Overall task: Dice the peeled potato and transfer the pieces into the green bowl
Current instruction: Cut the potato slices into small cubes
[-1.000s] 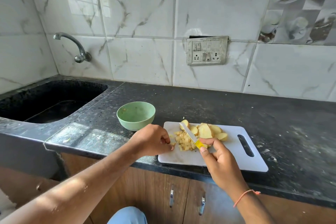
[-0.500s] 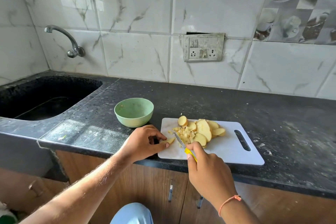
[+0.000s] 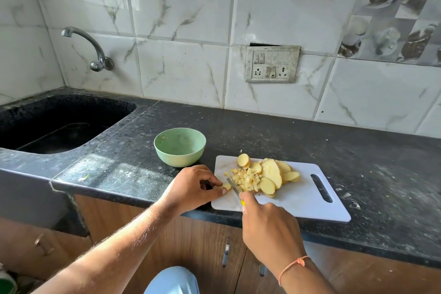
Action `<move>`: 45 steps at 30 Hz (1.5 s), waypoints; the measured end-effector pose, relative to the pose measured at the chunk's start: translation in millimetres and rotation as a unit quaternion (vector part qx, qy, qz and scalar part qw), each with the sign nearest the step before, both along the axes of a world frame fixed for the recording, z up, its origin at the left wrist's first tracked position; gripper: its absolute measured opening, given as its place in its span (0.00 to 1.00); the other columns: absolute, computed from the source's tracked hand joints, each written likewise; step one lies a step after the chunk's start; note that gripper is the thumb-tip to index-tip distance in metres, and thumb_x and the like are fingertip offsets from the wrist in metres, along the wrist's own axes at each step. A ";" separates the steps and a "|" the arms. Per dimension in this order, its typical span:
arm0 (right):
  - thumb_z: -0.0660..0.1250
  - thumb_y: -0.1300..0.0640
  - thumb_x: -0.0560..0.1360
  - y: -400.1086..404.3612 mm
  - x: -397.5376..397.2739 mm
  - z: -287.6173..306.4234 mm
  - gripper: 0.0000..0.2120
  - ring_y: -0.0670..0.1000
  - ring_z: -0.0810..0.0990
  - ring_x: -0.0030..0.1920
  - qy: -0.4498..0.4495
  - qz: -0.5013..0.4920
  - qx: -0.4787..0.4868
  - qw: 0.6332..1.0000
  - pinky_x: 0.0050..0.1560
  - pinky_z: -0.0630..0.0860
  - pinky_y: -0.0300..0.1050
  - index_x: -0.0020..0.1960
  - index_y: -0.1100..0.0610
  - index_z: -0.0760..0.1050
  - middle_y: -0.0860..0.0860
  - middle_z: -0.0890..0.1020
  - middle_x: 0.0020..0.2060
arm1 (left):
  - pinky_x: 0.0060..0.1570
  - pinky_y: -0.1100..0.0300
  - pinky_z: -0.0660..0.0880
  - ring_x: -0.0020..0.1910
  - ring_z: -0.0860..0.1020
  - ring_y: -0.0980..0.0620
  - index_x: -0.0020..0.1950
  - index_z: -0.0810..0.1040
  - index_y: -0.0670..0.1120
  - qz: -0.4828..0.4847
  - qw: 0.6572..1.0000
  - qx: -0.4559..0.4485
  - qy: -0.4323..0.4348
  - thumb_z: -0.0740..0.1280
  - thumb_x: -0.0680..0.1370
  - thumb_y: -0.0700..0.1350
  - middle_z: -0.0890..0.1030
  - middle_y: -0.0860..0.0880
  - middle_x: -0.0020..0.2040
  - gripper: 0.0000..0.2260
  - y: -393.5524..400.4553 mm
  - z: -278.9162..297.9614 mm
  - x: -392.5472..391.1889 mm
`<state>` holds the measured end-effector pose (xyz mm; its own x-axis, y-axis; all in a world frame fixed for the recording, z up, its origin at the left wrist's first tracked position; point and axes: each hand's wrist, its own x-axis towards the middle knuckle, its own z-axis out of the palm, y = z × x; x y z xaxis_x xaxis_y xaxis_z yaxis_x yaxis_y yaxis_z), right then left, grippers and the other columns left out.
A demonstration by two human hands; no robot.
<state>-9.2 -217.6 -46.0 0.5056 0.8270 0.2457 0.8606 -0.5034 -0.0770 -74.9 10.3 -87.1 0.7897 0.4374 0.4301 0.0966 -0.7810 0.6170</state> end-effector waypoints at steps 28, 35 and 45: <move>0.52 0.52 0.84 -23.4 -12.5 -6.1 0.16 0.55 0.74 0.36 0.041 -0.050 -0.052 0.997 0.31 0.63 0.49 0.69 0.43 0.54 0.48 0.76 0.35 | 0.37 0.68 0.74 0.40 0.81 0.59 0.44 0.89 0.56 0.024 1.000 -0.014 0.008 0.81 0.70 0.58 0.83 0.59 0.42 0.08 0.9 -2.2 2.2; 0.48 0.47 0.86 -21.4 -9.8 -2.4 0.13 0.51 0.68 0.28 0.021 -0.045 0.022 0.999 0.27 0.65 0.47 0.70 0.42 0.57 0.47 0.68 0.28 | 0.36 0.69 0.74 0.39 0.82 0.57 0.42 0.88 0.55 0.030 0.999 -0.020 0.006 0.82 0.67 0.60 0.83 0.58 0.40 0.11 2.5 -0.2 1.3; 0.50 0.48 0.86 -11.3 -11.5 4.6 0.11 0.54 0.72 0.34 0.034 -0.008 0.023 0.999 0.34 0.69 0.49 0.67 0.43 0.59 0.47 0.69 0.31 | 0.36 0.67 0.76 0.39 0.83 0.57 0.41 0.88 0.54 0.022 0.999 -0.027 0.002 0.84 0.68 0.54 0.84 0.58 0.39 0.08 0.7 0.1 1.4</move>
